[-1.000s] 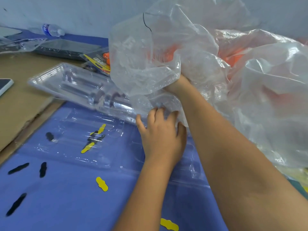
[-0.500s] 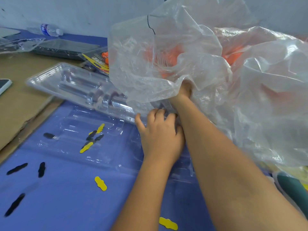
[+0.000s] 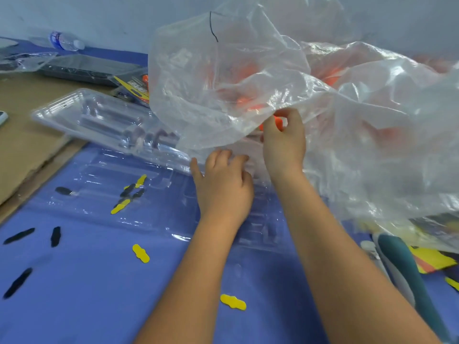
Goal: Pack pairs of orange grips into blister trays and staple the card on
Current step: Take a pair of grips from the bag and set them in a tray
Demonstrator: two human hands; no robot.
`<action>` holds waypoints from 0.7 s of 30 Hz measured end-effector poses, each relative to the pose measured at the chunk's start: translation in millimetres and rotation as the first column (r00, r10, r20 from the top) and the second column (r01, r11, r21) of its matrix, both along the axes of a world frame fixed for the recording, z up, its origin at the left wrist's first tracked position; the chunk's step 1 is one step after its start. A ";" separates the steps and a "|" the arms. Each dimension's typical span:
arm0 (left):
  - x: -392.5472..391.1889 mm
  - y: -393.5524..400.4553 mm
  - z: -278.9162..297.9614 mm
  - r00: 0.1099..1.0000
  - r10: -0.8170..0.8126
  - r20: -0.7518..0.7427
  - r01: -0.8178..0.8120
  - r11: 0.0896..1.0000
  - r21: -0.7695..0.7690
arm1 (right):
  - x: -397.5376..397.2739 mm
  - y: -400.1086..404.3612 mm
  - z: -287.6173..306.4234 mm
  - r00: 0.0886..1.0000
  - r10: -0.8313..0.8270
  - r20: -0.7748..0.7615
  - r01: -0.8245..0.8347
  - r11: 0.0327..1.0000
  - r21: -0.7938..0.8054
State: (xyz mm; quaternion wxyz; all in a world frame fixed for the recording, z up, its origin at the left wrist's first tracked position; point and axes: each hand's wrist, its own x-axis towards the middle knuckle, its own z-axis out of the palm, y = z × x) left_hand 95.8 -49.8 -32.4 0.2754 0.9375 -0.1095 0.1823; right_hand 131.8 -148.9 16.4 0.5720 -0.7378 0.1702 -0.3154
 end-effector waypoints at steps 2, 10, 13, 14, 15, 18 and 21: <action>-1.4 1.8 2.8 1.000 -0.007 -0.005 0.007 0.999 -0.034 | -30.9 -4.9 -1.9 0.999 -0.029 0.045 0.029 1.000 -0.009; -11.7 4.4 23.7 0.997 -0.077 -0.009 0.062 0.859 -0.509 | -116.8 -2.9 -22.7 0.965 -0.070 0.251 0.032 0.988 0.151; -22.7 5.5 26.6 0.983 -0.149 -0.106 0.050 0.776 -0.628 | -124.2 -4.9 -32.6 0.966 -0.054 0.253 0.015 0.988 0.154; -26.3 5.4 28.7 0.976 -0.183 -0.118 0.062 0.755 -0.653 | -125.1 -6.4 -34.1 0.968 -0.036 0.246 0.002 0.991 0.137; -30.4 4.9 31.3 0.968 -0.225 -0.112 0.090 0.726 -0.682 | -126.1 -8.1 -35.6 0.970 -0.024 0.241 -0.003 0.994 0.111; -40.5 4.4 36.1 0.947 -0.322 -0.015 0.183 0.574 -0.798 | -128.7 -14.9 -36.4 0.972 -0.039 0.234 0.030 0.999 0.042; -43.5 7.0 33.9 0.946 -0.324 0.011 0.194 0.538 -0.820 | -129.6 -22.8 -35.4 0.966 -0.069 0.249 0.069 0.998 0.012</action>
